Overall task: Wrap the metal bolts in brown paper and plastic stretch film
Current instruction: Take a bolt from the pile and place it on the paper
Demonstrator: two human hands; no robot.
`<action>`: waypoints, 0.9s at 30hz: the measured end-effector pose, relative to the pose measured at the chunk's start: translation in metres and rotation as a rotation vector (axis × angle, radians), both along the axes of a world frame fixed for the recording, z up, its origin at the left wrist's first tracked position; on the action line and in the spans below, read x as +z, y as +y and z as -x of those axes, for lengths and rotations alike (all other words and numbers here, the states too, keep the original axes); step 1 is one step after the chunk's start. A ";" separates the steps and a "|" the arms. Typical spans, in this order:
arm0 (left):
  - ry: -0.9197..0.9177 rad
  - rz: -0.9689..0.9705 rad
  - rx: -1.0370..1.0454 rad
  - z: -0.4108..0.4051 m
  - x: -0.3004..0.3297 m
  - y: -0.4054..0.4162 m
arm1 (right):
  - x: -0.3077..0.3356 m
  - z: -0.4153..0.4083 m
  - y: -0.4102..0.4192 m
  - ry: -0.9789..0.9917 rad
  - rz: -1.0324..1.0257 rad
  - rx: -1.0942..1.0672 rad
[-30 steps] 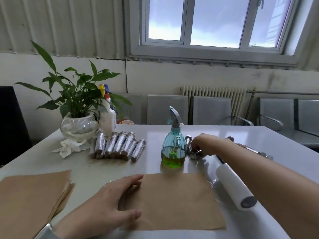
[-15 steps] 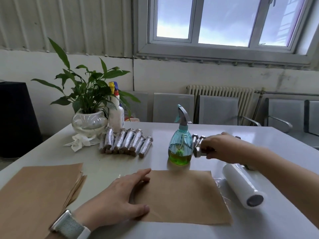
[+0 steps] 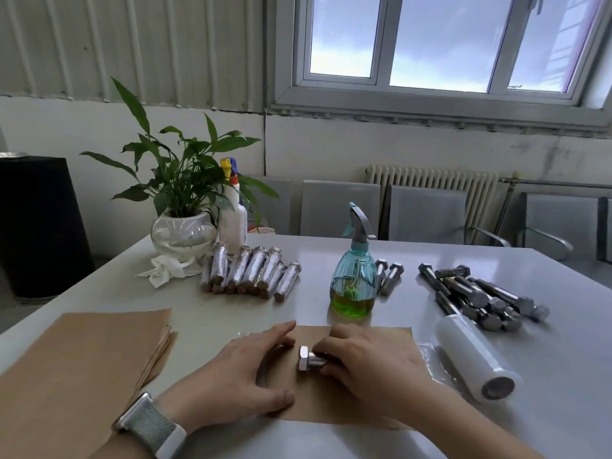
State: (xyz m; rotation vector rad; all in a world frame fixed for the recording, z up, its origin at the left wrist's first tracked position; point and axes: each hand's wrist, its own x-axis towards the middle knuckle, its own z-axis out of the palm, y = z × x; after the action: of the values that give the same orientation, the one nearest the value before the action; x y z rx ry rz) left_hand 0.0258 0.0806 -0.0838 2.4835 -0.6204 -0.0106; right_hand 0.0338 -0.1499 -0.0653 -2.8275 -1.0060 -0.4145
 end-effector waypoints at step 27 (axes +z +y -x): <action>0.033 0.000 -0.009 -0.003 -0.003 0.003 | -0.013 -0.007 -0.005 0.069 -0.163 -0.061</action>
State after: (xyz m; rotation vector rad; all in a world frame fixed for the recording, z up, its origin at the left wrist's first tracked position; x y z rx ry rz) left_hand 0.0290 0.0838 -0.0864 2.4752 -0.6176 -0.0547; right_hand 0.0412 -0.1552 -0.0783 -2.7117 -0.8352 -0.3840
